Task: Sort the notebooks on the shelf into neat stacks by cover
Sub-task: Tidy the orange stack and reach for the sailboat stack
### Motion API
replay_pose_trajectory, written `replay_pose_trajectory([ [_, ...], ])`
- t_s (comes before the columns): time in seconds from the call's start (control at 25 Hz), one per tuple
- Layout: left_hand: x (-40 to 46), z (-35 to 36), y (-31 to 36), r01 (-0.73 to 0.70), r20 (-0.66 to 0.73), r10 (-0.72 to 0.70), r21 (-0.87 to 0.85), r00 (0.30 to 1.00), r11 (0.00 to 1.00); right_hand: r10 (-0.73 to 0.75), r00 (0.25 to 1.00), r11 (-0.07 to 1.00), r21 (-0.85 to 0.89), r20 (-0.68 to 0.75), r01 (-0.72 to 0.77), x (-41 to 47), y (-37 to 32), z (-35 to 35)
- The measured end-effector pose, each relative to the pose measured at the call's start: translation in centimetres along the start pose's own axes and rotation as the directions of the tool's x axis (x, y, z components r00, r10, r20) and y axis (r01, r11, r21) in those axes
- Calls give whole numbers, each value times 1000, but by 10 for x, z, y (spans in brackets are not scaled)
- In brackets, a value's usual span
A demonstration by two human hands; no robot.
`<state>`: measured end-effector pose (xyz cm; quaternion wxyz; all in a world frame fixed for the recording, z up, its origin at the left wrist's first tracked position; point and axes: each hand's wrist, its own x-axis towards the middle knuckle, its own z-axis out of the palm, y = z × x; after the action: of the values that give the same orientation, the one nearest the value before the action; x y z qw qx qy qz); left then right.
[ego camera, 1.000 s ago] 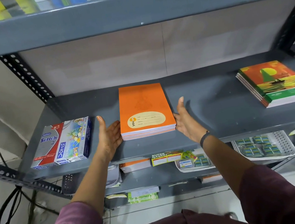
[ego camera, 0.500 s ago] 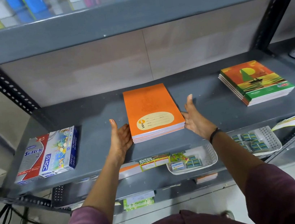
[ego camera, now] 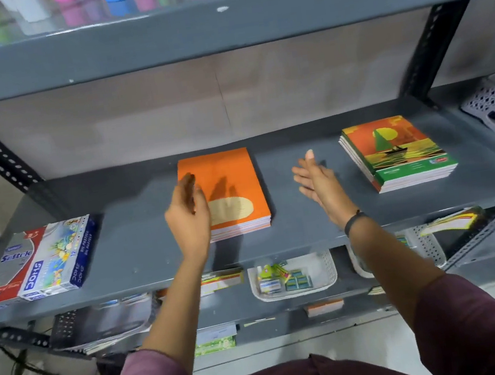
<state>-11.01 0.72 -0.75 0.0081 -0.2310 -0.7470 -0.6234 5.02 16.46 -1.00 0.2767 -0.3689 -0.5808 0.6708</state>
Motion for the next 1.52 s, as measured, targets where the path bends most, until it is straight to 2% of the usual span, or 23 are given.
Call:
replay_pose_trajectory([
  [0.12, -32, 74, 25, 177, 153, -144, -237, 978, 955, -140, 986, 973, -196, -90, 121, 8, -15, -47],
  [0.28, -86, 164, 45, 349, 292, -275, -246, 916, 904, -324, 933, 891, -381, -155, 246, 17, -20, -117],
  [0.4, -122, 209, 63, 436, 406, -319, -236, 856, 869, -391, 888, 837, -496, -242, 233, 19, -18, -168],
  [0.52, -144, 234, 74, 480, 480, -353, -169, 803, 861, -396, 843, 825, -545, -365, 151, 16, -12, -206],
  [0.6, -152, 244, 79, 491, 511, -367, -127, 777, 862, -355, 814, 862, -498, -459, 95, 14, -7, -226],
  [0.68, -156, 251, 82, 501, 540, -372, -109, 755, 859, -238, 801, 914, -405, -549, -6, 15, 1, -246],
  [0.72, -157, 254, 83, 509, 551, -378, -100, 744, 855, -144, 818, 941, -334, -556, -61, 15, 4, -254],
  [0.8, -158, 260, 86, 538, 556, -406, -90, 725, 838, 31, 885, 980, -162, -464, -119, 16, 6, -267],
  [0.88, -160, 266, 89, 577, 551, -439, -96, 710, 811, 91, 933, 993, -44, -348, -113, 16, 4, -277],
  [1.2, -154, 264, 84, 661, 572, -501, -98, 650, 744, 86, 977, 996, -23, -196, -92, 3, -9, -262],
  [1.52, -139, 238, 70, 659, 551, -523, -67, 650, 749, 14, 998, 999, -38, -58, -16, 1, -7, -232],
])
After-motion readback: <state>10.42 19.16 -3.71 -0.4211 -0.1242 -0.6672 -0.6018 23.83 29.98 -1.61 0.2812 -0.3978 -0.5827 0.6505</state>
